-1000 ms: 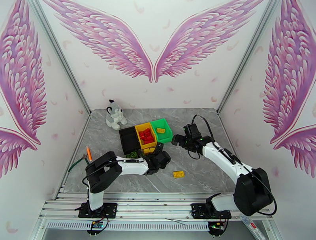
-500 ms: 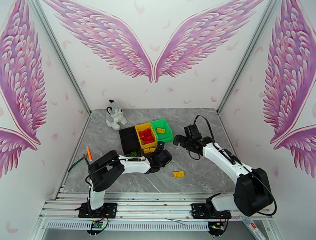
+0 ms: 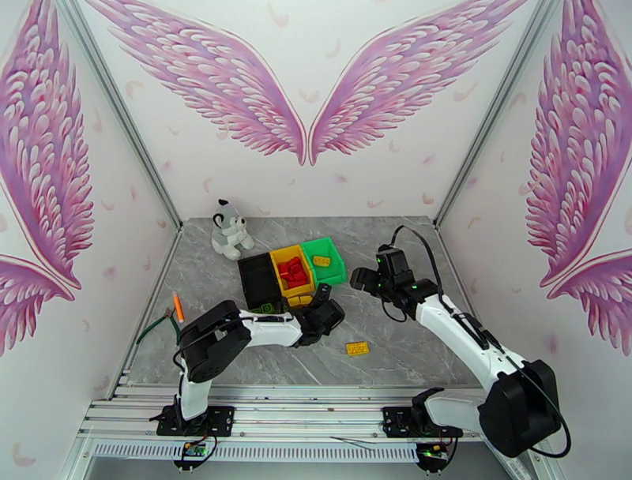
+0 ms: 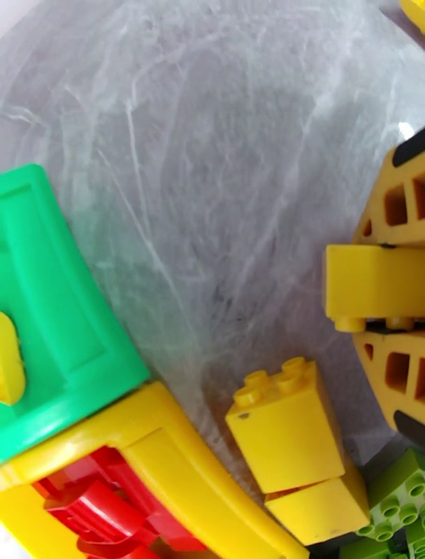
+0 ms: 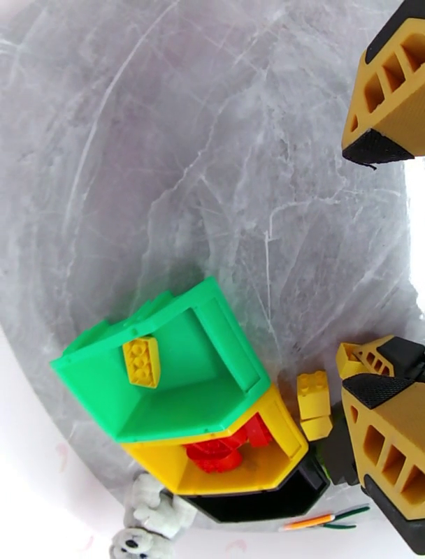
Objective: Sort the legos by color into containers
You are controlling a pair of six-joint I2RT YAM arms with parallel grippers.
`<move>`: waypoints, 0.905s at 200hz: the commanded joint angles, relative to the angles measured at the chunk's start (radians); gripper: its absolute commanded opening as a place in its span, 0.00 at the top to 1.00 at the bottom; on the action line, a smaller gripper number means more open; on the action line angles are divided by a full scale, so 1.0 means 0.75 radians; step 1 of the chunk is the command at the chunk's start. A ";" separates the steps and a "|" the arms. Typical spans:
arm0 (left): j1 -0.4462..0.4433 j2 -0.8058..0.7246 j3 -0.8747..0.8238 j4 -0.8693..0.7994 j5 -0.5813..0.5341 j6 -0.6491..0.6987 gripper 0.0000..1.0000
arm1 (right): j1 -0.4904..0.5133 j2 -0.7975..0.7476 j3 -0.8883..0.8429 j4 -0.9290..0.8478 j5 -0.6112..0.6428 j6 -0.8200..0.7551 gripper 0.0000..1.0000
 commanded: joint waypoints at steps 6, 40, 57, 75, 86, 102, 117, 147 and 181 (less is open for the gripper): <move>0.051 -0.129 0.072 -0.049 0.067 0.064 0.83 | -0.012 -0.028 -0.046 0.070 -0.034 -0.046 0.15; 0.158 -0.106 0.224 -0.100 0.147 0.115 0.85 | -0.012 -0.026 -0.054 0.088 -0.066 -0.040 0.11; 0.208 -0.061 0.334 -0.107 0.183 0.133 0.85 | -0.012 -0.037 -0.053 0.085 -0.077 -0.033 0.09; 0.258 0.009 0.443 -0.115 0.215 0.144 0.85 | -0.012 -0.047 -0.058 0.091 -0.086 -0.030 0.07; 0.290 0.062 0.512 -0.118 0.247 0.140 0.85 | -0.012 -0.052 -0.057 0.088 -0.088 -0.029 0.07; 0.327 0.141 0.604 -0.128 0.288 0.135 0.81 | -0.012 -0.058 -0.057 0.084 -0.078 -0.031 0.06; 0.350 0.197 0.671 -0.144 0.295 0.130 0.76 | -0.013 -0.060 -0.057 0.079 -0.067 -0.031 0.04; 0.378 0.192 0.684 -0.115 0.312 0.117 0.51 | -0.015 -0.059 -0.059 0.082 -0.068 -0.033 0.01; 0.344 0.060 0.564 -0.030 0.327 0.147 0.32 | -0.015 -0.052 -0.072 0.103 -0.075 -0.033 0.01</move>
